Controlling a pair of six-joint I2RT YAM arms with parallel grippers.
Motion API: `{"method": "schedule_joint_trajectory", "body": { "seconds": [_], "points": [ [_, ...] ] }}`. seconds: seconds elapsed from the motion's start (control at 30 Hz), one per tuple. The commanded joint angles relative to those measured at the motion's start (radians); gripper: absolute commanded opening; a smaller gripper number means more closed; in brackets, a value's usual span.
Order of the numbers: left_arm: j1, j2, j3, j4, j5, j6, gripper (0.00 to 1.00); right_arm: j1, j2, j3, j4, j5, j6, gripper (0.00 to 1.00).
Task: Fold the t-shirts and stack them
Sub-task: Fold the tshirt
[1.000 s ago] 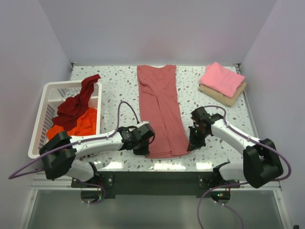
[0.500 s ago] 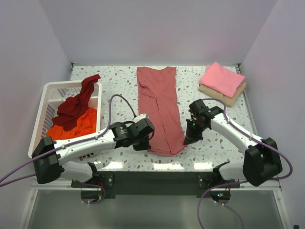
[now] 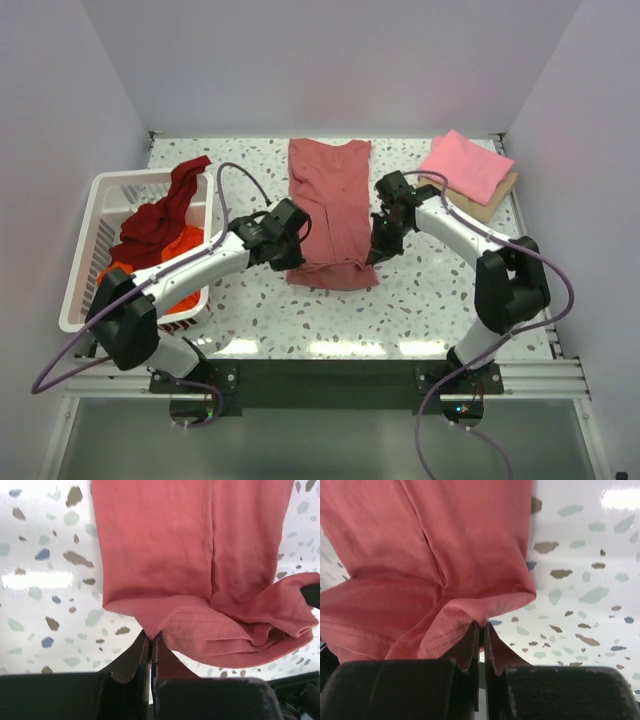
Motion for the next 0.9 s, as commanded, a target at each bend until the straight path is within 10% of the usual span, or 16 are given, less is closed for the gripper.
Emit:
{"method": "schedule_joint_trajectory", "body": {
  "seconds": [0.0,0.87],
  "points": [
    [0.055,0.054,0.068,0.053,0.006,0.115,0.0,-0.009,0.074,0.098,0.018,0.045,-0.014,0.0],
    [0.321,0.528,0.496,0.096,0.147,0.328,0.0,-0.115,0.565,0.709,-0.065,0.06,-0.022,0.0]
  ]
}}
